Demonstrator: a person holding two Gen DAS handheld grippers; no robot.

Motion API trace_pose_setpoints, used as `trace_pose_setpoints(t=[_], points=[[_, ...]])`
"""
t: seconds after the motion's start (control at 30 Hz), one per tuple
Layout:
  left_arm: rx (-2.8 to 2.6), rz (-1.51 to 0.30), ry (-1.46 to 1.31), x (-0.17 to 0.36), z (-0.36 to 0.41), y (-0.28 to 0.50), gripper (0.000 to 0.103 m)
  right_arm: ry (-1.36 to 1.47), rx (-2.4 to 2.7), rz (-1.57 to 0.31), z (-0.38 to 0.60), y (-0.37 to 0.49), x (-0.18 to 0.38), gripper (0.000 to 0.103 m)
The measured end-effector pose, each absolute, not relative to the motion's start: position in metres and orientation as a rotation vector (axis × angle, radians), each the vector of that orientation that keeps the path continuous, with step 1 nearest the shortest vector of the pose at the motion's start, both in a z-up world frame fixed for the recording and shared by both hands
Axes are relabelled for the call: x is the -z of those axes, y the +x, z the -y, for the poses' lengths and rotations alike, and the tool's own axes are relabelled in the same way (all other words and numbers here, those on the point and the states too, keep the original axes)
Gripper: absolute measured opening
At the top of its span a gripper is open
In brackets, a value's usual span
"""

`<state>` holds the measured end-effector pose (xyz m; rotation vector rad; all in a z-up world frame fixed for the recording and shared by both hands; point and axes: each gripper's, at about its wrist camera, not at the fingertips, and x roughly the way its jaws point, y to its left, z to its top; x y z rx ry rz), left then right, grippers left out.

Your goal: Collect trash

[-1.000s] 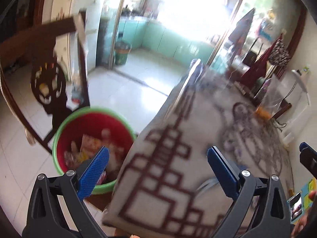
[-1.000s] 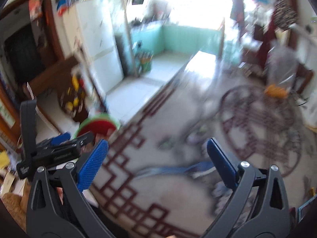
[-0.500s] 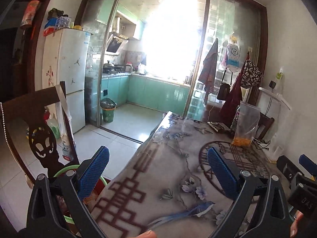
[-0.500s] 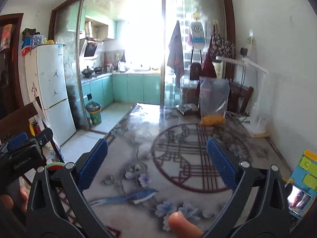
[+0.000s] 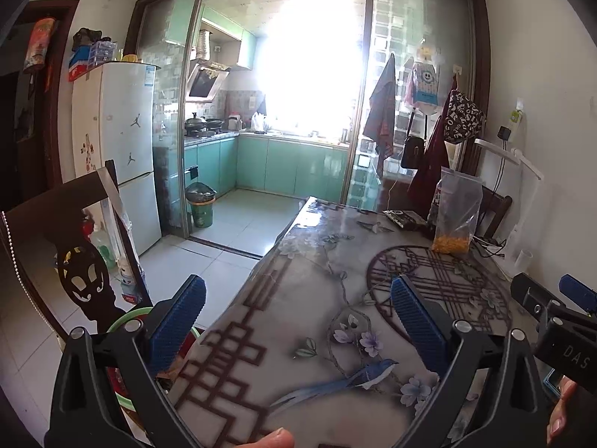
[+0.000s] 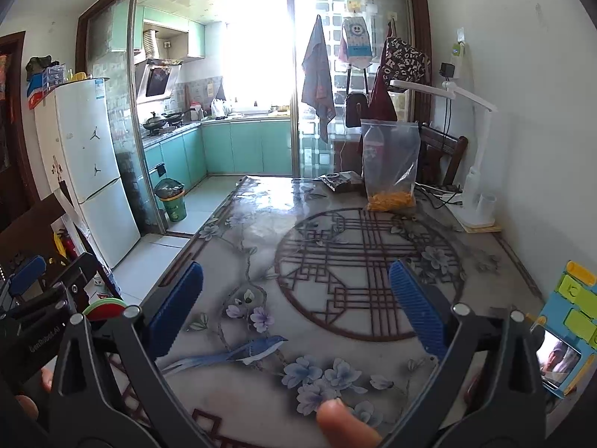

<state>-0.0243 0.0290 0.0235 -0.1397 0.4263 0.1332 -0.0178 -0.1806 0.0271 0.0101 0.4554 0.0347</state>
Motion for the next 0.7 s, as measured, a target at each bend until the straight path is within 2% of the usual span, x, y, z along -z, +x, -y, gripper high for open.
trace_pose_setpoints(t=[0.7], points=[[-0.125,-0.438,-0.131,-0.0272,-0.0291,-0.0225,0.095,-0.039,-0.029,-0.454,0.1717,-0.0216,-0.0323,0.098]])
